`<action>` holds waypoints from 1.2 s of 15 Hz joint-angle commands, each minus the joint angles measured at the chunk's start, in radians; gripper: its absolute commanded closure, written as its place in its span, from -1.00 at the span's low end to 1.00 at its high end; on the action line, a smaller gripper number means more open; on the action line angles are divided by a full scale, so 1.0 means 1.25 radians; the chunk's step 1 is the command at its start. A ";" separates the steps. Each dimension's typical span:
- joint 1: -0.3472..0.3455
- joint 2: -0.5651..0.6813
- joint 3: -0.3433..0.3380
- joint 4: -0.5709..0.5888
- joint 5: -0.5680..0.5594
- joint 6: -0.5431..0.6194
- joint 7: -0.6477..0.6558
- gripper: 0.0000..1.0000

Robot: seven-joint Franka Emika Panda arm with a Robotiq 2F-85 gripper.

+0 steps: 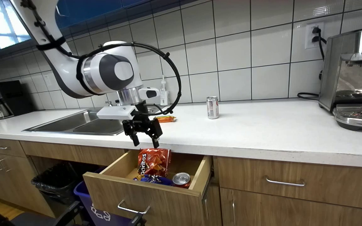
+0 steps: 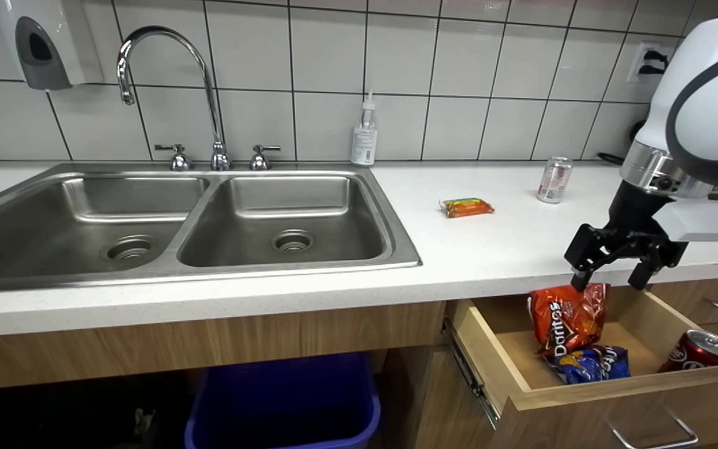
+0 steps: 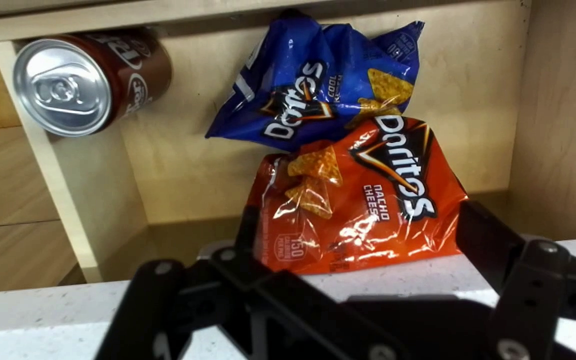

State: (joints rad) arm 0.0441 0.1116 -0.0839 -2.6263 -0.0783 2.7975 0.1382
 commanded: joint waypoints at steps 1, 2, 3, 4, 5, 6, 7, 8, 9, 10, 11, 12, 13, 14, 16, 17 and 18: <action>-0.003 -0.021 0.008 -0.021 -0.018 0.012 0.034 -1.00; -0.003 -0.023 0.008 -0.024 -0.021 0.011 0.033 -1.00; -0.001 -0.024 0.008 -0.028 -0.024 0.011 0.035 -1.00; 0.000 -0.028 0.009 -0.034 -0.025 0.009 0.036 -1.00; 0.000 -0.032 0.012 -0.040 -0.022 0.009 0.034 -1.00; 0.002 -0.038 0.014 -0.049 -0.024 0.009 0.036 -1.00; 0.003 -0.044 0.016 -0.057 -0.023 0.009 0.037 -1.00; 0.003 -0.052 0.020 -0.068 -0.016 0.007 0.032 -1.00; 0.005 -0.060 0.022 -0.079 -0.019 0.008 0.035 -1.00; 0.006 -0.068 0.026 -0.089 -0.018 0.008 0.036 -1.00; 0.007 -0.078 0.030 -0.102 -0.018 0.008 0.039 -1.00; 0.008 -0.088 0.035 -0.116 -0.015 0.009 0.040 -1.00; 0.008 -0.096 0.040 -0.127 -0.010 0.009 0.039 -1.00; 0.008 -0.106 0.044 -0.140 -0.014 0.010 0.044 -1.00; 0.006 -0.123 0.054 -0.165 -0.009 0.011 0.047 -1.00; 0.006 -0.092 0.060 -0.120 -0.001 -0.006 0.044 -1.00; 0.006 -0.098 0.063 -0.125 -0.002 -0.008 0.045 -1.00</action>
State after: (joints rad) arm 0.0542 0.0153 -0.0291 -2.7835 -0.0786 2.8015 0.1597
